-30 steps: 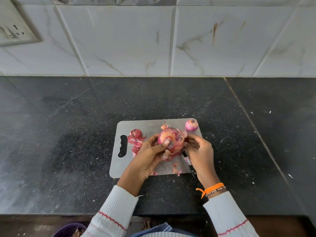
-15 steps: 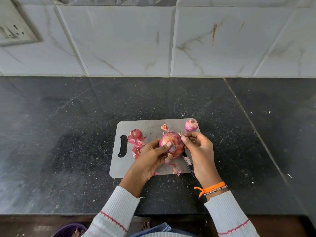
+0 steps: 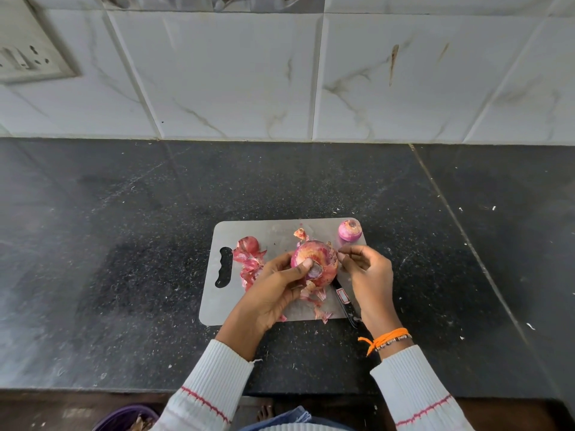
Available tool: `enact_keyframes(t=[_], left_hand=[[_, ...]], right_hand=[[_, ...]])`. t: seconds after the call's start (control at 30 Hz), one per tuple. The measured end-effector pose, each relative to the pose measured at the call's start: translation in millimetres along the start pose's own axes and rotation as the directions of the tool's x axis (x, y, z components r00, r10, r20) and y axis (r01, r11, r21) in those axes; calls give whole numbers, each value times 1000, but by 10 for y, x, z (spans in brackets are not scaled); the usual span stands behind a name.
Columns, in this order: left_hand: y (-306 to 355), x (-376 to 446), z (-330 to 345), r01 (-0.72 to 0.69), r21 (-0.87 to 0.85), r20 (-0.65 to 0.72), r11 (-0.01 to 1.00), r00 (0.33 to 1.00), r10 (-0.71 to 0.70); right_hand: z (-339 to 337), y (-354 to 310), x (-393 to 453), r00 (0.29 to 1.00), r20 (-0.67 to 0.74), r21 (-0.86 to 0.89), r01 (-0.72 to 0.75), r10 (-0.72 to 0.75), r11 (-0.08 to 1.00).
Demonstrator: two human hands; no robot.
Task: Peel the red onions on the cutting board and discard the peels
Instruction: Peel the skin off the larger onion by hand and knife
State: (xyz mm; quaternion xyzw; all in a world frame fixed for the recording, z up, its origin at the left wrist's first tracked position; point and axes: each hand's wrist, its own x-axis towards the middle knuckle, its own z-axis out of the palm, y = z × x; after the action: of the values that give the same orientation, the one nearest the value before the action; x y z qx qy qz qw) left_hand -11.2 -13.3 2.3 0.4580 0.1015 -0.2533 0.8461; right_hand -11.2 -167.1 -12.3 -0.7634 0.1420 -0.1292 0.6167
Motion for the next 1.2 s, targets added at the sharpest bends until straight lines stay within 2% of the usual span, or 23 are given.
enact_keyframes(t=[0.17,0.3,0.37,0.43,0.53,0.7,0.87,0.97,1.1,1.2], left_hand=[[34,2,13,-8,-81,-9,997,1000,7],[58,33,19,8,-157,-24,988,1000,-12],[53,44,27,31,-217,-24,976,999,-37],[50,47,46,48,-267,-9,962,999,-52],[36,45,77,43,-249,1,968,999,-44],[5,43,96,14,-226,34,974,999,-7],[-6,52,116,-12,-211,-17,977,1000,9],[-24,47,114,-25,-165,-61,986,998,15],[-18,38,123,-22,-173,-85,985,996,8],[-29,41,114,-23,-180,-113,983,994,3]], right_hand=[[23,51,17,997,57,-223,67,-56,973],[9,45,2,993,99,-261,92,-69,961],[15,-29,-33,992,98,-206,96,-77,974],[40,-111,-74,993,104,-72,73,-65,995],[85,-171,-121,988,157,116,-27,9,993],[121,-143,-151,979,187,181,-120,86,976],[116,-175,-134,978,154,372,-191,142,908],[115,-156,-122,994,83,319,-94,71,943],[101,-94,-104,998,-3,115,65,-65,991],[55,-86,-93,986,-61,-7,157,-157,988]])
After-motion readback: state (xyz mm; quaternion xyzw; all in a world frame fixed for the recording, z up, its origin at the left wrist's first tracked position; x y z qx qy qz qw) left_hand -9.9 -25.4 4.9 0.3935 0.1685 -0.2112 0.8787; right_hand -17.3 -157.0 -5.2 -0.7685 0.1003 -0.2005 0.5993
